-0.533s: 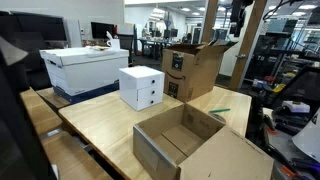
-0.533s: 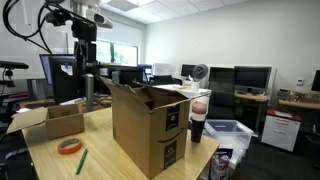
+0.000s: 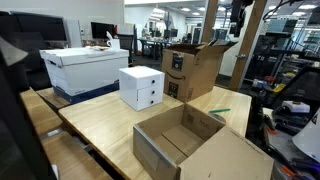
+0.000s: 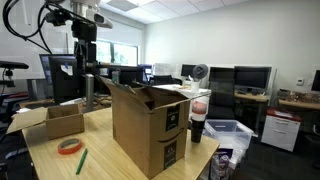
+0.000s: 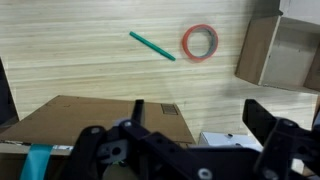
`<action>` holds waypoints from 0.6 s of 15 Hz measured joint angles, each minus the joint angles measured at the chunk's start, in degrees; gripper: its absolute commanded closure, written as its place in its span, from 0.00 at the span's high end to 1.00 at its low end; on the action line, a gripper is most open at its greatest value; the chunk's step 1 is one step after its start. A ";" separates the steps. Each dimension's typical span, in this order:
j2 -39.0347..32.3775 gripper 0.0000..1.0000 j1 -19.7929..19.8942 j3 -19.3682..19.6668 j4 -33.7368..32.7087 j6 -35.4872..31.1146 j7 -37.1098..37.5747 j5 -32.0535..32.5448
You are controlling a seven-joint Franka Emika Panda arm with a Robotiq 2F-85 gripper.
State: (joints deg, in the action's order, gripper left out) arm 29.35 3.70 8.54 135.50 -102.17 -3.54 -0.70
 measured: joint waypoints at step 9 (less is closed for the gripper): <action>0.17 1.00 0.72 -0.14 5.15 -4.02 0.79 0.00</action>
State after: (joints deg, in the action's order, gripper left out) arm 29.52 4.41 8.40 140.65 -106.20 -2.75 -0.71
